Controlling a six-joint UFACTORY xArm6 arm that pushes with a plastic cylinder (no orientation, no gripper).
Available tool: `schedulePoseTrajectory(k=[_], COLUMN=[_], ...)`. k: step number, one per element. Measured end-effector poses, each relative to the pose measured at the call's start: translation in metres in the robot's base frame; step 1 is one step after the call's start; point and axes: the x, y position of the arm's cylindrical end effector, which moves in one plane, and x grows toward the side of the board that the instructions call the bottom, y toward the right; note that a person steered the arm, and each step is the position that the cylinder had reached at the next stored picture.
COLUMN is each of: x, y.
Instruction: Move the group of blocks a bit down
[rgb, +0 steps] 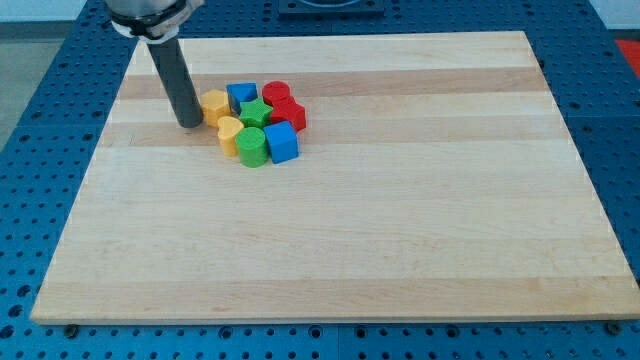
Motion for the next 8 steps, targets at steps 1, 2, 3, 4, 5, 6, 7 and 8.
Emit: schedulePoseTrajectory(k=[1,2,3,4,5,6,7,8], x=[0.000,0.000,-0.001,-0.017,-0.040,-0.042,-0.029,-0.010], y=[0.009,-0.010,-0.045,-0.054,-0.052,-0.039,-0.026,-0.017])
